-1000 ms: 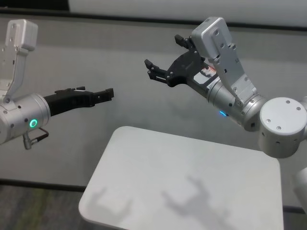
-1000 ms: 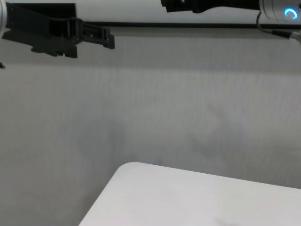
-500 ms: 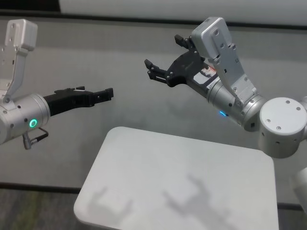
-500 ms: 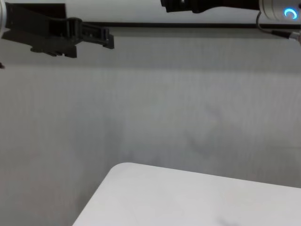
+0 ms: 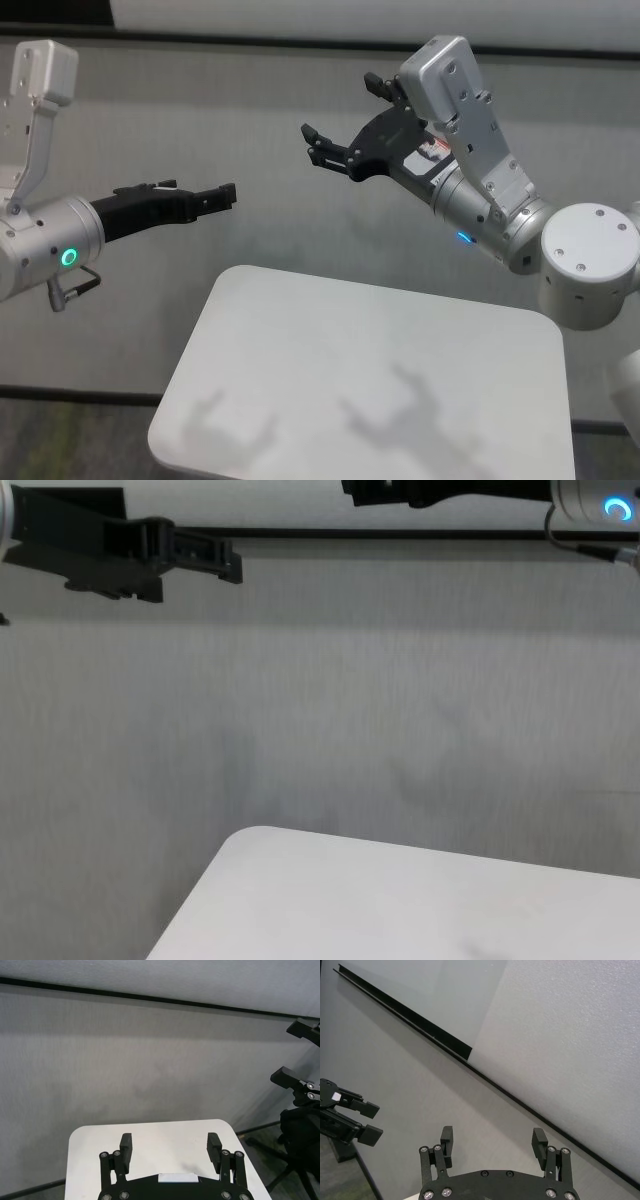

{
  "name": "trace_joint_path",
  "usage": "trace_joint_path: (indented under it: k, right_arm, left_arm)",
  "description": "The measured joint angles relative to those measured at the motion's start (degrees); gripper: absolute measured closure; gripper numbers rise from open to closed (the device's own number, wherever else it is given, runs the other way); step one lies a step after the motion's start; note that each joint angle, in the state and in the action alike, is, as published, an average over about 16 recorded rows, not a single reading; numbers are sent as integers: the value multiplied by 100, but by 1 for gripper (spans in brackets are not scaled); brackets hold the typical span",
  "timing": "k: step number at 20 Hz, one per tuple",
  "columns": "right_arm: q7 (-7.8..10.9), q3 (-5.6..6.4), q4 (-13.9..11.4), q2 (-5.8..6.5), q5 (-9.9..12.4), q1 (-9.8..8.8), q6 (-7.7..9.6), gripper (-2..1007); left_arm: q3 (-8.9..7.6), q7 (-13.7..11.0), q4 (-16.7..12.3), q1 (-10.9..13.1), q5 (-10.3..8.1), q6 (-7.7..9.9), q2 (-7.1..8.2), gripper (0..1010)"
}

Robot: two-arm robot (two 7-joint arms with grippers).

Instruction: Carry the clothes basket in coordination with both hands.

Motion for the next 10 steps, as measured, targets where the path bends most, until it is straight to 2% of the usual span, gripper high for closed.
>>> trace_joint_path:
  k: [10]
  right_arm:
    - [0,0,0,0,0,0,0,0]
  left_arm:
    - [-1,0,0,0,2,-2,-1,11]
